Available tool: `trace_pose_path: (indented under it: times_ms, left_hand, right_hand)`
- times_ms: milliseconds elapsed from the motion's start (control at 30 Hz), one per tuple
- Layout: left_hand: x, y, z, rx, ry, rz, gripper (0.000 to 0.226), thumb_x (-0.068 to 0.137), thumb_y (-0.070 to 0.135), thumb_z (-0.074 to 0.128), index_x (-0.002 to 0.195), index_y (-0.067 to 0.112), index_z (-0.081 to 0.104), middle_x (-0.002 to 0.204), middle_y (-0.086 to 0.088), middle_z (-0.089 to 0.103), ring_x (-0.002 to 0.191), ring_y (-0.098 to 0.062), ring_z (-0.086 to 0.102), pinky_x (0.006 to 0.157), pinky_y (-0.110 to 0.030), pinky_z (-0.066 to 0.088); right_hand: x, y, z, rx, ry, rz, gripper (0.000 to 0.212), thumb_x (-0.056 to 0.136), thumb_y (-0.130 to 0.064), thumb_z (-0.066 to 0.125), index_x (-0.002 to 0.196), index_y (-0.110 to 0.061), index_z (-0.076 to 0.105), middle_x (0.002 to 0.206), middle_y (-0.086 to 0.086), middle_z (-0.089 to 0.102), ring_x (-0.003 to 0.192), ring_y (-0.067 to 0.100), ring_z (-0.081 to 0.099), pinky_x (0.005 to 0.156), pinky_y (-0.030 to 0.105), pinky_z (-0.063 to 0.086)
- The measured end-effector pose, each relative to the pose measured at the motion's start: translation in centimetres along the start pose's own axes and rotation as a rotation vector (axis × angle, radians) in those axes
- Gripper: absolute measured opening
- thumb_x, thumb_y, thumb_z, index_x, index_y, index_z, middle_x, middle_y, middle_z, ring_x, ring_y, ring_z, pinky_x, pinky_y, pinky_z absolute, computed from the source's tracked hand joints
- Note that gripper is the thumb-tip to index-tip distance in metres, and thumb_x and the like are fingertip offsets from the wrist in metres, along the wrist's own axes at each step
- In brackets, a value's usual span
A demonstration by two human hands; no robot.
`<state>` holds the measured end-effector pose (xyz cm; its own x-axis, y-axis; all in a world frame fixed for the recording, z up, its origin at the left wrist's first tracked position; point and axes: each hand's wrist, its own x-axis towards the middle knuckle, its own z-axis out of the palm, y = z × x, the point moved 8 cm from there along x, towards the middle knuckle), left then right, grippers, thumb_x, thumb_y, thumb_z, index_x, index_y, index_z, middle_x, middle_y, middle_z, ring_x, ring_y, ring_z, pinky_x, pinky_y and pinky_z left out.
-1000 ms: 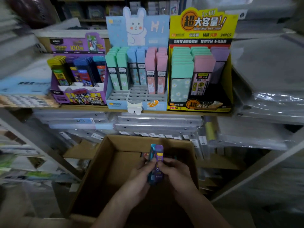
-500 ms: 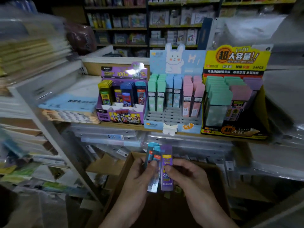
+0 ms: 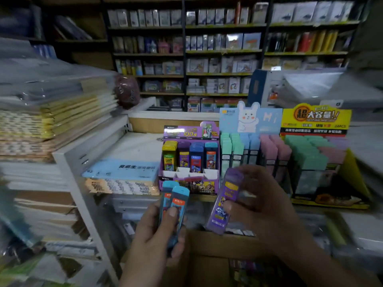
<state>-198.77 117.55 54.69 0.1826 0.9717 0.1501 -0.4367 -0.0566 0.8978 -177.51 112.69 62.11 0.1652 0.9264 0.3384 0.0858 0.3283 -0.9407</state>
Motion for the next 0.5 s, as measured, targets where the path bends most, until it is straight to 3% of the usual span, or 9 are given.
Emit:
trace_pose_path:
  times_ms: [133,267,433,500]
  left_hand:
    - [2.0,2.2,-0.9,-0.04,-0.038,0.022,0.014,0.087,0.031,0.076,0.095,0.019,0.074,0.076,-0.015,0.066,0.048,-0.017,0.047,0.039,-0.025,0.035]
    - [3.6,3.4,-1.9,-0.102,-0.041,0.013,0.016,0.082,0.023,0.067,0.094,0.016,0.075,0.076,-0.015,0.064,0.05,-0.019,0.048,0.039,-0.024,0.032]
    - [5.3,3.9,-3.5,-0.073,-0.07,0.003,0.017,0.088,0.01,0.065,0.102,0.013,0.073,0.08,-0.02,0.064,0.051,-0.021,0.048,0.042,-0.026,0.032]
    - [6.0,4.2,-4.1,-0.044,-0.074,0.012,0.018,0.092,0.008,0.061,0.105,0.013,0.073,0.084,-0.022,0.065,0.051,-0.022,0.049,0.041,-0.029,0.036]
  right_hand:
    - [3.3,-3.0,1.4,-0.103,0.014,-0.12,0.039,0.086,0.003,0.072,0.106,-0.027,0.059,0.093,0.01,0.071,0.076,0.025,0.073,0.061,0.038,0.061]
    - [6.5,-4.4,3.1,-0.179,0.046,-0.17,0.013,0.098,-0.009,0.061,0.106,-0.019,0.059,0.084,0.013,0.073,0.069,0.029,0.073,0.059,0.034,0.06]
    - [9.8,-5.8,5.1,-0.339,0.074,-0.222,0.017,0.092,-0.004,0.068,0.093,-0.021,0.064,0.084,0.009,0.069,0.083,0.035,0.071,0.075,0.052,0.061]
    - [10.9,-6.3,5.7,-0.449,0.087,-0.249,0.013,0.089,-0.007,0.071,0.092,-0.019,0.068,0.084,0.009,0.07,0.081,0.031,0.07,0.076,0.053,0.06]
